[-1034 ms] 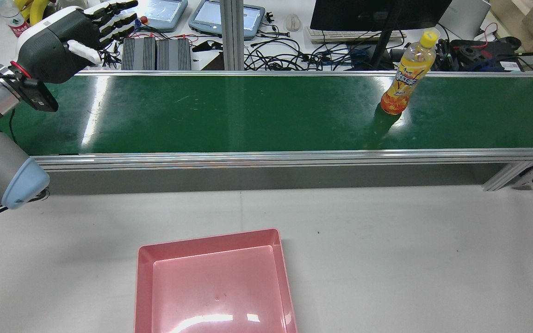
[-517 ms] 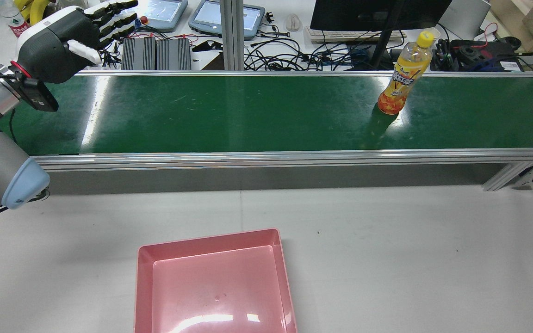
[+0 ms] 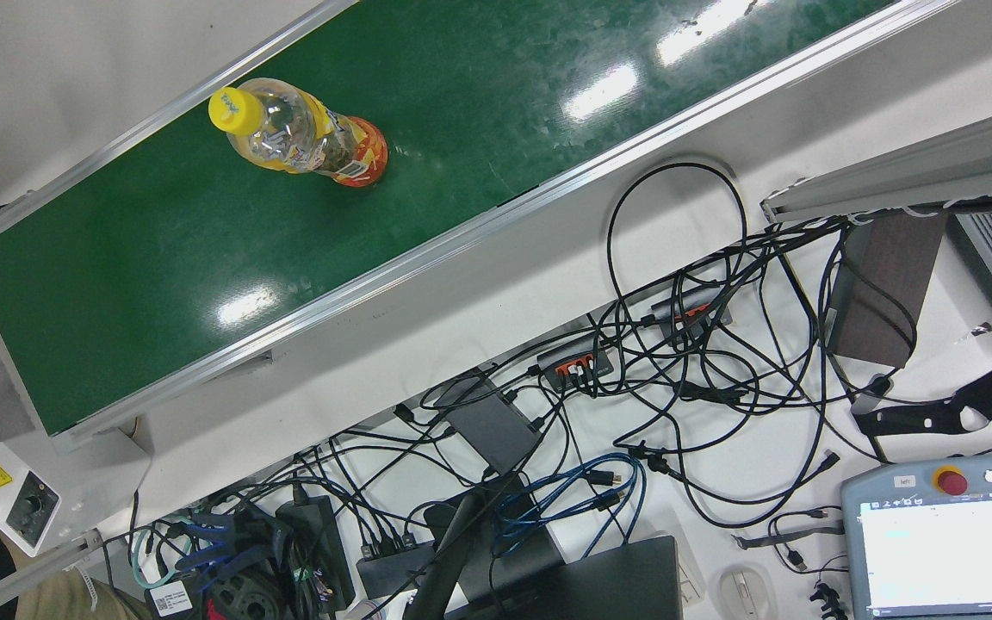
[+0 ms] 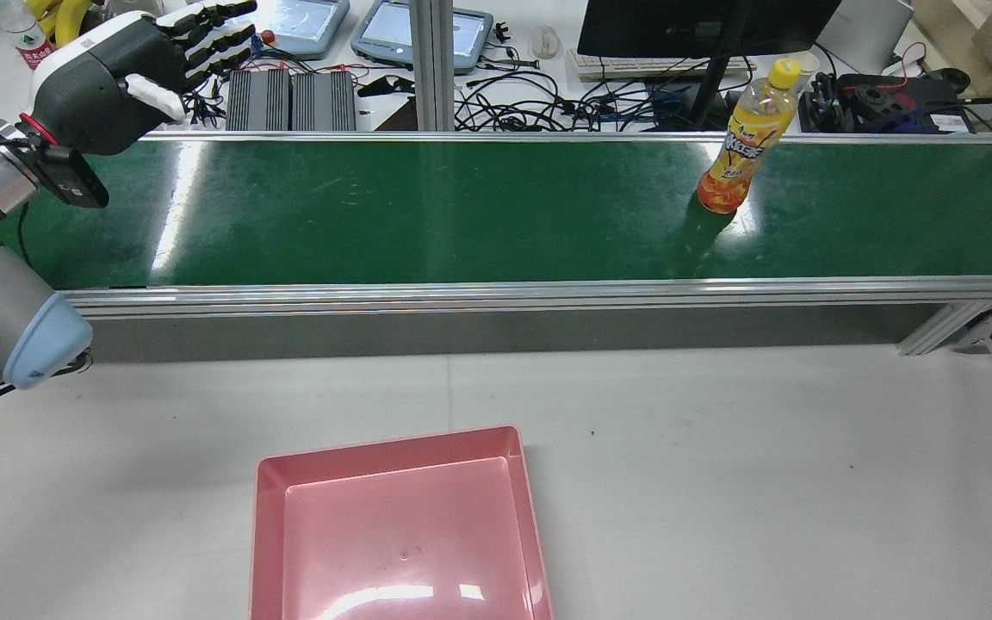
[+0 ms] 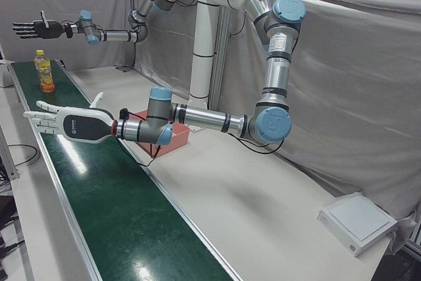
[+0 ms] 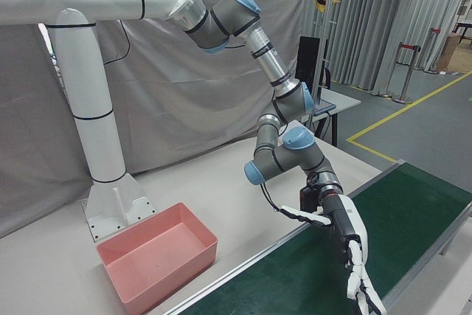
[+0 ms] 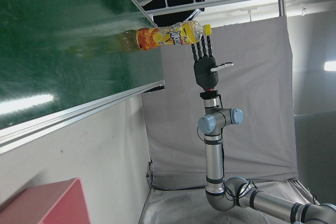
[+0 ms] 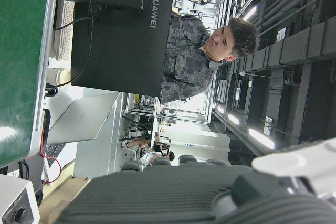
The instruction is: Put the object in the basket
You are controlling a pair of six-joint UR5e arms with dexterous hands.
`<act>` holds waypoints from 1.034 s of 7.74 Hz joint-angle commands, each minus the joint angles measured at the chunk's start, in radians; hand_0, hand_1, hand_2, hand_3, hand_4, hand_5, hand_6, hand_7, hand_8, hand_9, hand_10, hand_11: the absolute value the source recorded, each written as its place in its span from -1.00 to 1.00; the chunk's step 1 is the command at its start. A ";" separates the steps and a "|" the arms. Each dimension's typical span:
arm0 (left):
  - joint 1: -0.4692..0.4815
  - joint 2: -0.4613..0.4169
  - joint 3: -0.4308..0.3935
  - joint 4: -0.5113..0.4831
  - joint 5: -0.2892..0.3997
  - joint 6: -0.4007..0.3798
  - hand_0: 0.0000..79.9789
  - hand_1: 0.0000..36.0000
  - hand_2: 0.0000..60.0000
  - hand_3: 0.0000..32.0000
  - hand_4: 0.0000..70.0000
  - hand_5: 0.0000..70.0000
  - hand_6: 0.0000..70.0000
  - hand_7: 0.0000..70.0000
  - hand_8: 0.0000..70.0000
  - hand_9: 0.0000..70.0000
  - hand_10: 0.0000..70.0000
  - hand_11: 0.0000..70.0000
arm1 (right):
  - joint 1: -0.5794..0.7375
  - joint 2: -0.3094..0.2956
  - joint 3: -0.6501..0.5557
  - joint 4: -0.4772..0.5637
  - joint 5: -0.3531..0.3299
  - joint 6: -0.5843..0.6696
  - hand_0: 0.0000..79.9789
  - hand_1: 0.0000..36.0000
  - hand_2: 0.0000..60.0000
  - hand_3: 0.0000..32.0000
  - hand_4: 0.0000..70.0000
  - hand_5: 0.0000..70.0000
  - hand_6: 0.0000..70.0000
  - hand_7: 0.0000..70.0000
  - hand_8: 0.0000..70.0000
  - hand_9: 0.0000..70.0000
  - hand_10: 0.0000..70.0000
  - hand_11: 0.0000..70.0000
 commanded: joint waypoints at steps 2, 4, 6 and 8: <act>0.000 0.000 -0.002 0.000 0.000 0.000 0.30 -0.86 -1.00 -0.90 -0.60 -0.58 -0.97 -1.00 -0.81 -0.80 -0.86 -0.78 | 0.000 0.000 0.000 0.000 0.000 0.000 -1.00 -1.00 -1.00 -1.00 -1.00 -1.00 -1.00 -1.00 -1.00 -1.00 -1.00 -1.00; 0.000 0.000 -0.002 0.000 0.000 0.000 0.30 -0.85 -1.00 -0.91 -0.60 -0.58 -0.97 -1.00 -0.82 -0.80 -0.86 -0.77 | 0.000 0.000 0.000 0.000 0.000 0.000 -1.00 -1.00 -1.00 -1.00 -1.00 -1.00 -1.00 -1.00 -1.00 -1.00 -1.00 -1.00; 0.000 0.000 -0.002 0.000 0.000 0.000 0.29 -0.88 -1.00 -0.90 -0.60 -0.59 -0.98 -1.00 -0.81 -0.80 -0.87 -0.78 | 0.000 0.000 0.000 -0.001 0.000 0.000 -1.00 -1.00 -1.00 -1.00 -1.00 -1.00 -1.00 -1.00 -1.00 -1.00 -1.00 -1.00; 0.000 0.000 0.000 0.000 0.000 0.000 0.29 -0.87 -1.00 -0.91 -0.60 -0.59 -0.97 -1.00 -0.81 -0.80 -0.87 -0.78 | 0.000 0.000 0.000 0.000 0.000 0.000 -1.00 -1.00 -1.00 -1.00 -1.00 -1.00 -1.00 -1.00 -1.00 -1.00 -1.00 -1.00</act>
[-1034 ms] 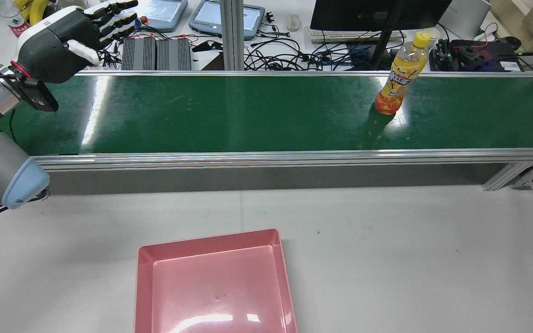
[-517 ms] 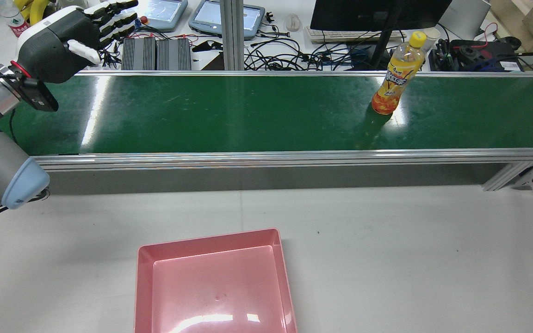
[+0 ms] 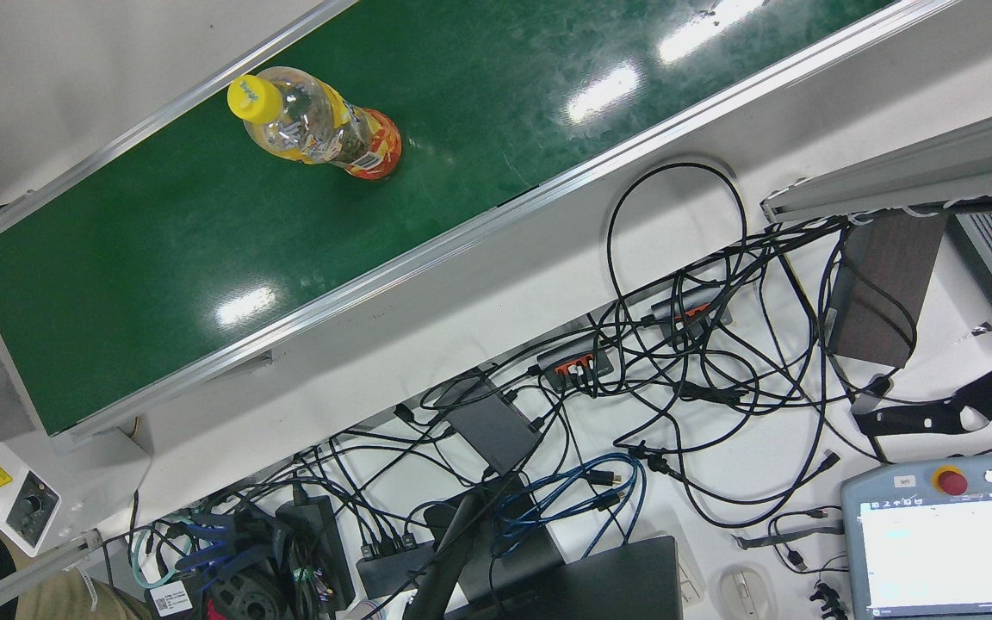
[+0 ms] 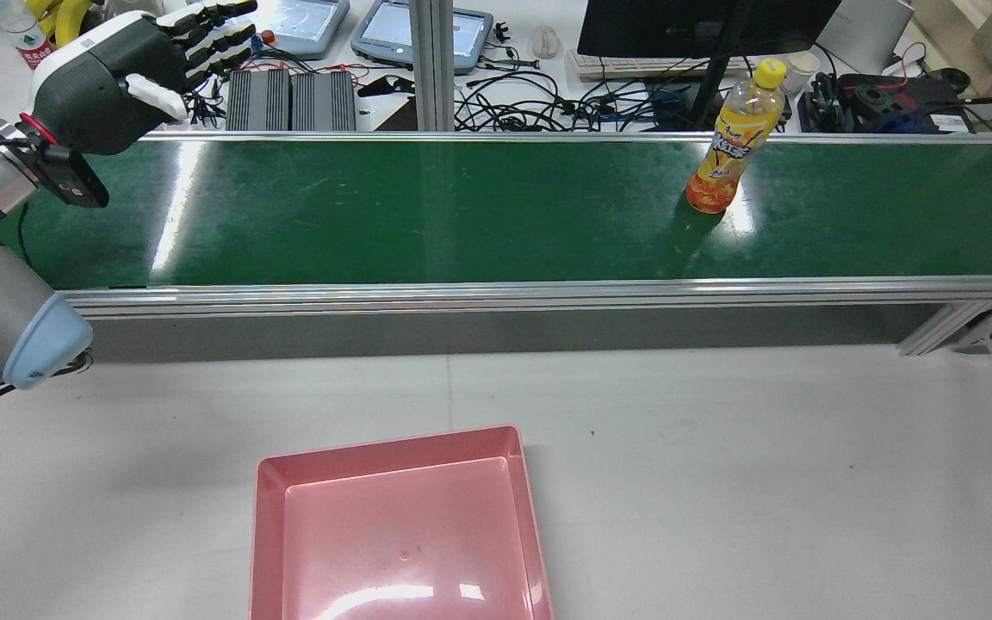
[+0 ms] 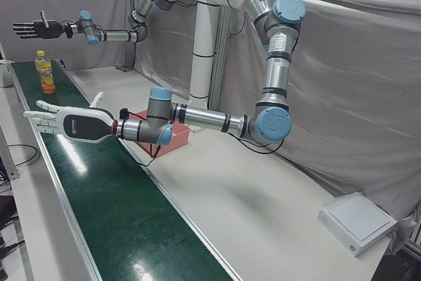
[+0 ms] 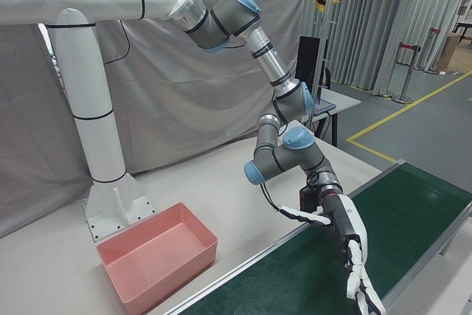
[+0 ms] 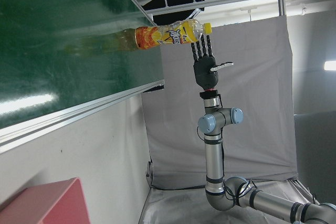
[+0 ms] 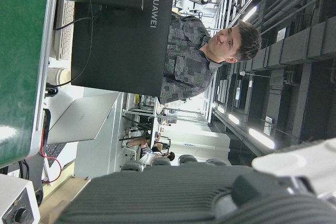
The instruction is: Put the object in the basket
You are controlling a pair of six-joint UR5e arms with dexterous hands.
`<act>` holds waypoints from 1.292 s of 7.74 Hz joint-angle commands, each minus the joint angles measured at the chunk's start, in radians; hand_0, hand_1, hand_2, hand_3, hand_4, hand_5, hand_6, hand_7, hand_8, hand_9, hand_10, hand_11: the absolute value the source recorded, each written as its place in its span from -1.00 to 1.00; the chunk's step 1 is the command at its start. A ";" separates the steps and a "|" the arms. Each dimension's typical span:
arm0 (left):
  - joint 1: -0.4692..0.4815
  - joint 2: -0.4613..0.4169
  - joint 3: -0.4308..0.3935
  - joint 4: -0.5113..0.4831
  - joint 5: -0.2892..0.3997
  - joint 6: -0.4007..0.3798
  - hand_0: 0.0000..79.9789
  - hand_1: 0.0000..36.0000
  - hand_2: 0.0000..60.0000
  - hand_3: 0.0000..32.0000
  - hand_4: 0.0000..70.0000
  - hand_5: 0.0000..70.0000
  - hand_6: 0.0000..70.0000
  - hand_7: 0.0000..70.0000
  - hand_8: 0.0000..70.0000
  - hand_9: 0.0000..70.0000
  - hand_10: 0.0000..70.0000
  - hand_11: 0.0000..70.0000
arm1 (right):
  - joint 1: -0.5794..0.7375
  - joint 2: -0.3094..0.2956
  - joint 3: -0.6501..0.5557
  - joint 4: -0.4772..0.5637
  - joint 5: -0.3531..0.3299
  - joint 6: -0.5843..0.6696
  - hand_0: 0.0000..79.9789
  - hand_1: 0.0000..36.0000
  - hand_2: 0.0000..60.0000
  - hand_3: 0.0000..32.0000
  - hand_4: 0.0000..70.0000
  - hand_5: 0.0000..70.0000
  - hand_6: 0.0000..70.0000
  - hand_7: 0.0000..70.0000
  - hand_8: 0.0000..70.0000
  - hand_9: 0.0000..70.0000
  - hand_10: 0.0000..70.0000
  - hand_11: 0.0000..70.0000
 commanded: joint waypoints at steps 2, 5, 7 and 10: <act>0.000 0.000 0.001 0.000 -0.001 0.000 0.29 -0.88 -1.00 -0.89 -0.60 -0.59 -0.97 -1.00 -0.81 -0.80 -0.86 -0.77 | 0.000 0.000 0.000 0.001 0.000 0.000 -1.00 -1.00 -1.00 -1.00 -1.00 -1.00 -1.00 -1.00 -1.00 -1.00 -1.00 -1.00; 0.000 0.000 0.001 0.000 -0.001 0.000 0.29 -0.88 -1.00 -0.91 -0.60 -0.58 -0.97 -1.00 -0.80 -0.78 -0.86 -0.77 | 0.000 0.000 0.000 0.001 0.000 0.000 -1.00 -1.00 -1.00 -1.00 -1.00 -1.00 -1.00 -1.00 -1.00 -1.00 -1.00 -1.00; 0.000 0.000 0.000 0.000 -0.001 0.000 0.29 -0.88 -1.00 -0.91 -0.60 -0.58 -0.97 -1.00 -0.81 -0.79 -0.86 -0.77 | 0.000 0.000 0.000 0.001 0.000 -0.001 -1.00 -1.00 -1.00 -1.00 -1.00 -1.00 -1.00 -1.00 -1.00 -1.00 -1.00 -1.00; 0.000 0.000 0.001 0.000 -0.001 -0.001 0.29 -0.88 -1.00 -0.90 -0.60 -0.58 -0.97 -1.00 -0.80 -0.78 -0.86 -0.77 | 0.000 0.000 0.000 0.000 0.000 0.000 -1.00 -1.00 -1.00 -1.00 -1.00 -1.00 -1.00 -1.00 -1.00 -1.00 -1.00 -1.00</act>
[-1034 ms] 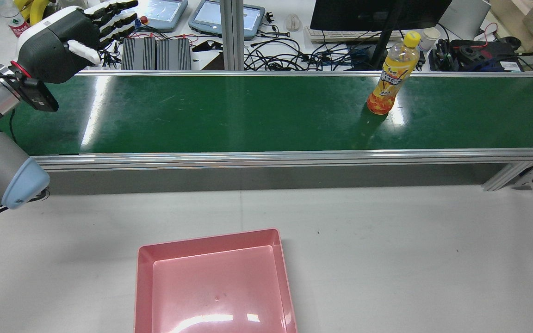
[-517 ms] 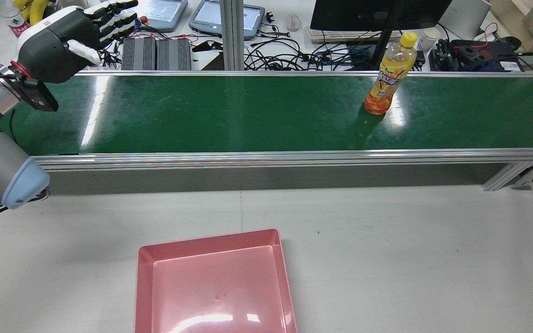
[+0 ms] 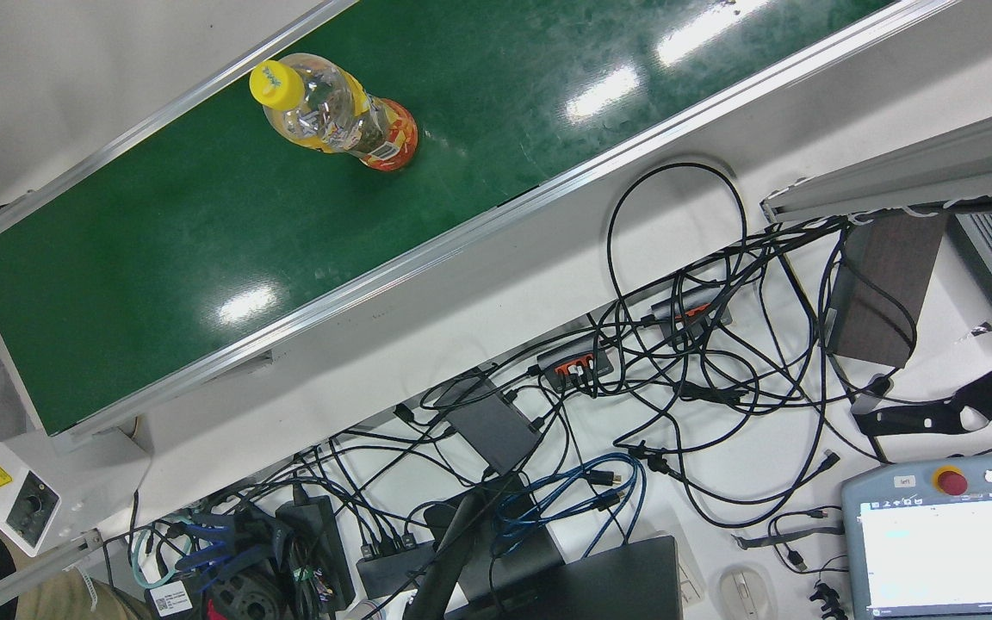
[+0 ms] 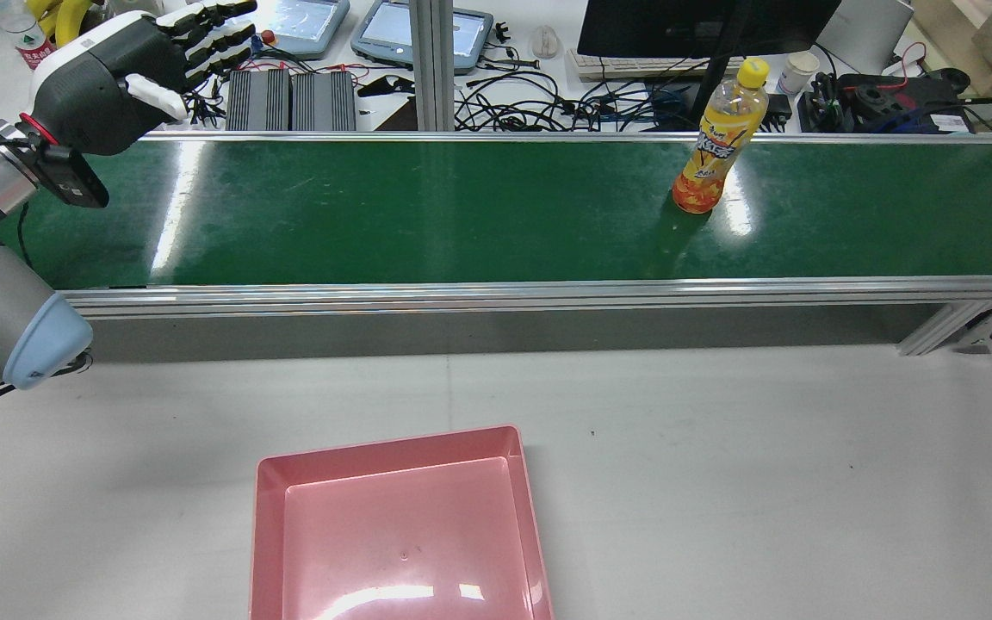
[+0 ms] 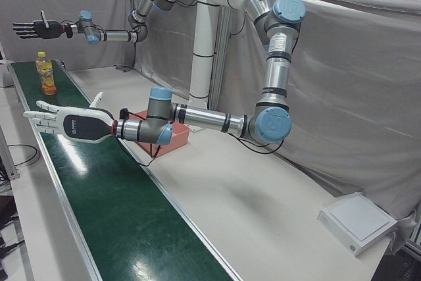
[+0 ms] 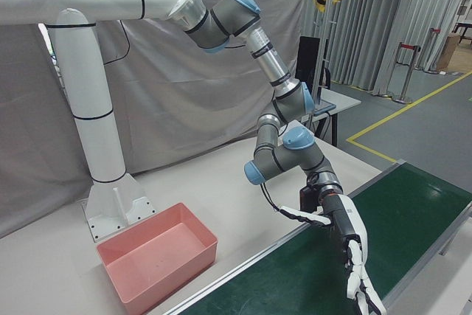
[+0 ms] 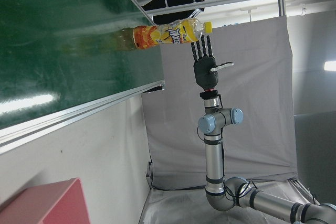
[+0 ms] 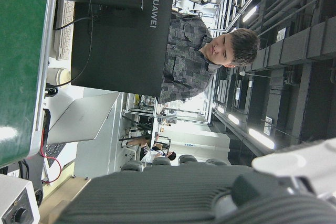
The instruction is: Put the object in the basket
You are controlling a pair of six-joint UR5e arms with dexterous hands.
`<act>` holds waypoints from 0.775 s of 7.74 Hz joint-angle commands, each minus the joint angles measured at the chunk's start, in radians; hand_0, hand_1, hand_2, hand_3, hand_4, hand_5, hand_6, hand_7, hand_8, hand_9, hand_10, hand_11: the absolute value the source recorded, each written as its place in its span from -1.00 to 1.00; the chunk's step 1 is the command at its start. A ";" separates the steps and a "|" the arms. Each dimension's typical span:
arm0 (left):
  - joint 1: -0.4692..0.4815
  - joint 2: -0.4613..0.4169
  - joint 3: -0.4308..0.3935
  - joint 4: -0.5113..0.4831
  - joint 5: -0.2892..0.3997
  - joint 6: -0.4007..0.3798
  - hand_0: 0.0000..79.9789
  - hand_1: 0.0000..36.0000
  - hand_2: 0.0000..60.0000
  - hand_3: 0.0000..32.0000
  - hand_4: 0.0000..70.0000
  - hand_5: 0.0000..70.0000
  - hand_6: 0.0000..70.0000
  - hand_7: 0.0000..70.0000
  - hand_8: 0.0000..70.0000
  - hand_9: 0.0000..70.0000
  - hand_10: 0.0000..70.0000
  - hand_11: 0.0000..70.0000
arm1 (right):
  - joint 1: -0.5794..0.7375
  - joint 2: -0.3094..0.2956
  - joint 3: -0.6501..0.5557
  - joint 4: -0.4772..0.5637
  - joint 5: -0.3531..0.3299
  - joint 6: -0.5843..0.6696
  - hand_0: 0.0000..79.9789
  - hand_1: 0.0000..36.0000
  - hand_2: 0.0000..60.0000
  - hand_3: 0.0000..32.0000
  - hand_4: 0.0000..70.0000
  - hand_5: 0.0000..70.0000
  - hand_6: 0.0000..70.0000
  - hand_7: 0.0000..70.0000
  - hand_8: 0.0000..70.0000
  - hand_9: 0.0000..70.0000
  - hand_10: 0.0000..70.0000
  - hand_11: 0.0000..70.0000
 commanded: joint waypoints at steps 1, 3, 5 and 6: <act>0.000 0.000 -0.001 0.000 0.000 0.000 0.29 -0.88 -1.00 -0.89 -0.60 -0.59 -0.97 -1.00 -0.81 -0.79 -0.87 -0.78 | 0.000 0.000 0.000 0.001 0.000 0.000 -1.00 -1.00 -1.00 -1.00 -1.00 -1.00 -1.00 -1.00 -1.00 -1.00 -1.00 -1.00; 0.000 0.000 -0.001 0.000 0.002 0.000 0.29 -0.88 -1.00 -0.90 -0.60 -0.59 -0.97 -1.00 -0.82 -0.80 -0.86 -0.77 | 0.000 0.000 0.000 0.001 0.000 0.000 -1.00 -1.00 -1.00 -1.00 -1.00 -1.00 -1.00 -1.00 -1.00 -1.00 -1.00 -1.00; 0.000 0.000 -0.001 0.000 0.000 -0.002 0.28 -0.88 -1.00 -0.90 -0.60 -0.58 -0.97 -1.00 -0.81 -0.79 -0.86 -0.77 | 0.000 0.000 0.000 0.001 0.000 0.000 -1.00 -1.00 -1.00 -1.00 -1.00 -1.00 -1.00 -1.00 -1.00 -1.00 -1.00 -1.00; 0.000 0.000 -0.001 0.000 0.000 -0.002 0.29 -0.88 -1.00 -0.91 -0.60 -0.59 -0.97 -1.00 -0.81 -0.79 -0.86 -0.77 | 0.000 0.000 0.000 0.001 0.000 0.000 -1.00 -1.00 -1.00 -1.00 -1.00 -1.00 -1.00 -1.00 -1.00 -1.00 -1.00 -1.00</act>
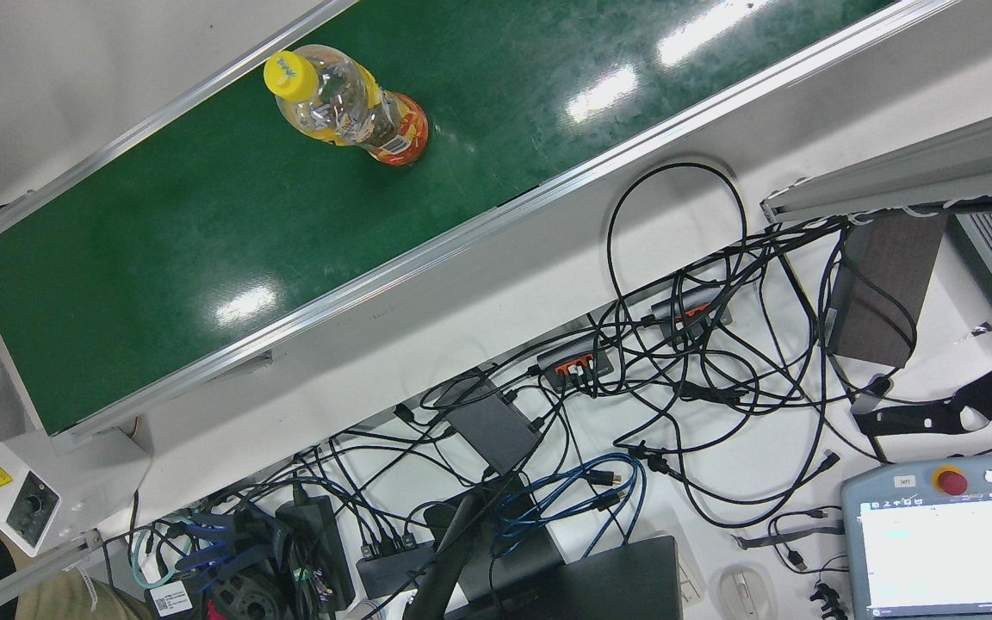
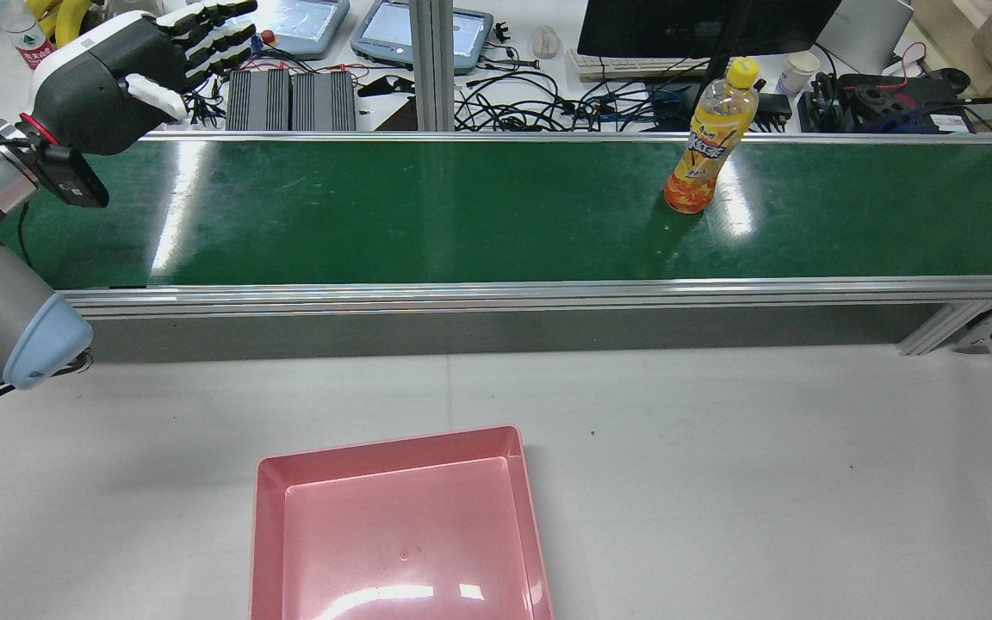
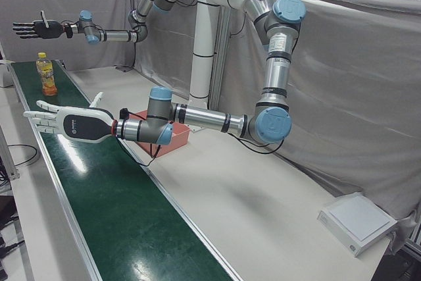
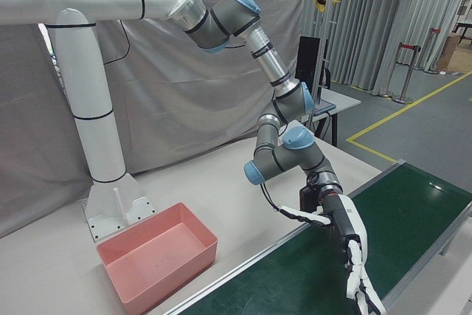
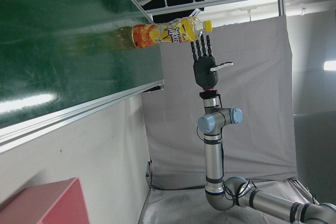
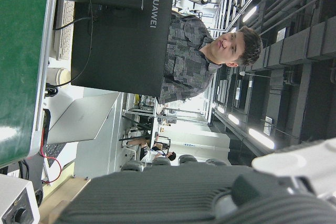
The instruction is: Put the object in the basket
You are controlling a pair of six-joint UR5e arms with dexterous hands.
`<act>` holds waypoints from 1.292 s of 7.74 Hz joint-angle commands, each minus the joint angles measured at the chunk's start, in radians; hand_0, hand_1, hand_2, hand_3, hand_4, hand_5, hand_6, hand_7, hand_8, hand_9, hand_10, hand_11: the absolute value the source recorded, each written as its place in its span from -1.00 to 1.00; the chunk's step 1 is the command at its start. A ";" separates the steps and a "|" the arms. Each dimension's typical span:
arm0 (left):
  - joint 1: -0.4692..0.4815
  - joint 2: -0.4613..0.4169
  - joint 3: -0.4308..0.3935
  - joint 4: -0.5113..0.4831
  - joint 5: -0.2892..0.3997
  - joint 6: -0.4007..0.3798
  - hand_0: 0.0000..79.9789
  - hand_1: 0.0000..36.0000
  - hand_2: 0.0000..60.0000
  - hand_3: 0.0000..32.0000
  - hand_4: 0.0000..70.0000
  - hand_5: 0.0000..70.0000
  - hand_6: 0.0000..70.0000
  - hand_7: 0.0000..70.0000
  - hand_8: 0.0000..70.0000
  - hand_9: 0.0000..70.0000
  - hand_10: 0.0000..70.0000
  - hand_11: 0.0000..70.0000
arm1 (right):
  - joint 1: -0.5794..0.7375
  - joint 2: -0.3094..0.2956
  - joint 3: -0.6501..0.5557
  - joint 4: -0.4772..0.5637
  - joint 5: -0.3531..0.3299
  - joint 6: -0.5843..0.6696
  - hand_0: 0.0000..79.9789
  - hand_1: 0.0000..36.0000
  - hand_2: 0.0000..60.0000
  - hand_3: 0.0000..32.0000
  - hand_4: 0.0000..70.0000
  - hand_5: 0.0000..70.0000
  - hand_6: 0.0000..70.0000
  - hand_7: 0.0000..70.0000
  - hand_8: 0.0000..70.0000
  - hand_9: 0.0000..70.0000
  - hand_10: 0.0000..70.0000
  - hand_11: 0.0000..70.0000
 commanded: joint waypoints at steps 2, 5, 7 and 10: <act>0.000 0.000 0.001 0.000 -0.001 0.001 0.28 -0.88 -1.00 -0.91 -0.60 -0.59 -0.97 -1.00 -0.81 -0.79 -0.85 -0.75 | 0.002 0.000 0.002 -0.001 0.000 0.000 -1.00 -1.00 -1.00 -1.00 -1.00 -1.00 -1.00 -1.00 -1.00 -1.00 -1.00 -1.00; 0.000 0.000 0.000 0.000 0.001 0.000 0.29 -0.88 -1.00 -0.90 -0.60 -0.59 -0.97 -1.00 -0.80 -0.78 -0.85 -0.76 | 0.000 0.000 0.000 0.001 0.000 0.000 -1.00 -1.00 -1.00 -1.00 -1.00 -1.00 -1.00 -1.00 -1.00 -1.00 -1.00 -1.00; -0.002 0.000 0.001 0.000 -0.001 0.000 0.29 -0.87 -1.00 -0.88 -0.61 -0.59 -0.98 -1.00 -0.81 -0.79 -0.86 -0.77 | 0.000 0.000 0.002 0.001 0.000 0.000 -1.00 -1.00 -1.00 -1.00 -1.00 -1.00 -1.00 -1.00 -1.00 -1.00 -1.00 -1.00; -0.003 0.001 0.001 0.000 -0.001 0.000 0.29 -0.84 -1.00 -0.86 -0.62 -0.60 -0.98 -1.00 -0.82 -0.81 -0.84 -0.74 | 0.000 0.000 0.000 0.001 0.000 -0.002 -1.00 -1.00 -1.00 -1.00 -1.00 -1.00 -1.00 -1.00 -1.00 -1.00 -1.00 -1.00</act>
